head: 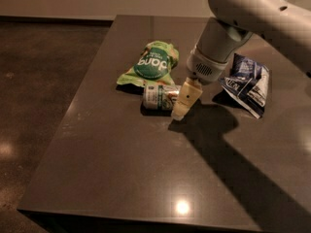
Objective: Move 7up can near green rice chip bag
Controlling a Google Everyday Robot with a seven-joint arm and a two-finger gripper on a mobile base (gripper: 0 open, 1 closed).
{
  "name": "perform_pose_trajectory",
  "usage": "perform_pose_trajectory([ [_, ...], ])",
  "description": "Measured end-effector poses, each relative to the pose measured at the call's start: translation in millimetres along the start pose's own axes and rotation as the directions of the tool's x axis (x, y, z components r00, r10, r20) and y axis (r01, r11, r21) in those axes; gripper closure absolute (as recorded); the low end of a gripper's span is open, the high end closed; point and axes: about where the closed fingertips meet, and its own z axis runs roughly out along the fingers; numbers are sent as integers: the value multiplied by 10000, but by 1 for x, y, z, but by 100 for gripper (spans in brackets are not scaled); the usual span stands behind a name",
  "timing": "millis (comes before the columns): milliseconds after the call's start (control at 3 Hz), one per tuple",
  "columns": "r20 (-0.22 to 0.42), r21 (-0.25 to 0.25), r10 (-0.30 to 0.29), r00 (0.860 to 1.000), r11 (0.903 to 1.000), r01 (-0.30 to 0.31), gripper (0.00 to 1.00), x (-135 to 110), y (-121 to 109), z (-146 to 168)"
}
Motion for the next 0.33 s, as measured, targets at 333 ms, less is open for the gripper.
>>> perform_pose_trajectory([
  [333,0,0,-1,10000,10000,1,0,0,0,0],
])
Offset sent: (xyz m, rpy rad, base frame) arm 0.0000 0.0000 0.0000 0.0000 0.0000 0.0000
